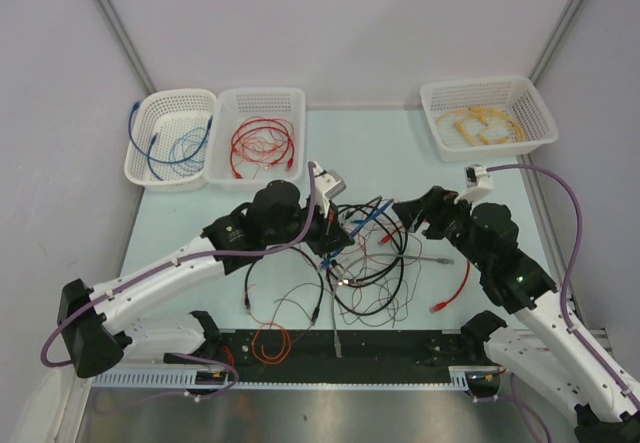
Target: Untangle the cables
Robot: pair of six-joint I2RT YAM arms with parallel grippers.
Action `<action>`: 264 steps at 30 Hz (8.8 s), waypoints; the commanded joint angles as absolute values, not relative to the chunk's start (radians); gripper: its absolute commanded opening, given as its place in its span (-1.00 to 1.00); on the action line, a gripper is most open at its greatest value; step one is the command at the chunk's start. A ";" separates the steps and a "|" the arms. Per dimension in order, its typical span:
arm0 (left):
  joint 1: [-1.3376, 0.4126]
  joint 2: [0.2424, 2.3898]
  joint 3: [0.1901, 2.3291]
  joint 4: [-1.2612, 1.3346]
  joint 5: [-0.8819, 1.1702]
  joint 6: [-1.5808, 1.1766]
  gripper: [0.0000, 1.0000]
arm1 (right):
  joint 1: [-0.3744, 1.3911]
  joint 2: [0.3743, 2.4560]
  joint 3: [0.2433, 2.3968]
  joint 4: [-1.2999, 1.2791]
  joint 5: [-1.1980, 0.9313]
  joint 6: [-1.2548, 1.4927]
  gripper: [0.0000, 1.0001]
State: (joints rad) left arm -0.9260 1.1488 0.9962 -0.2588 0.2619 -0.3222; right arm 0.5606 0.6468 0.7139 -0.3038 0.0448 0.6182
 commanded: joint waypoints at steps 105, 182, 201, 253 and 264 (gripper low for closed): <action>-0.980 1.247 0.922 0.188 0.365 -0.457 0.51 | 0.557 0.900 0.680 0.304 -0.360 1.017 -1.00; -0.064 2.174 2.082 -0.428 -0.749 -0.150 -1.00 | 0.459 0.945 0.744 -0.132 -0.156 0.618 0.65; -0.006 2.325 2.164 -0.446 -0.723 -0.169 -1.00 | 0.459 0.980 0.744 -0.138 -0.147 0.609 0.66; -0.854 1.538 0.874 -0.160 -0.181 -0.443 0.86 | 0.479 0.848 0.686 -0.224 -0.107 0.698 0.73; -0.853 1.574 0.887 -0.124 -0.147 -0.466 0.85 | 0.482 0.782 0.686 -0.300 -0.066 0.689 0.73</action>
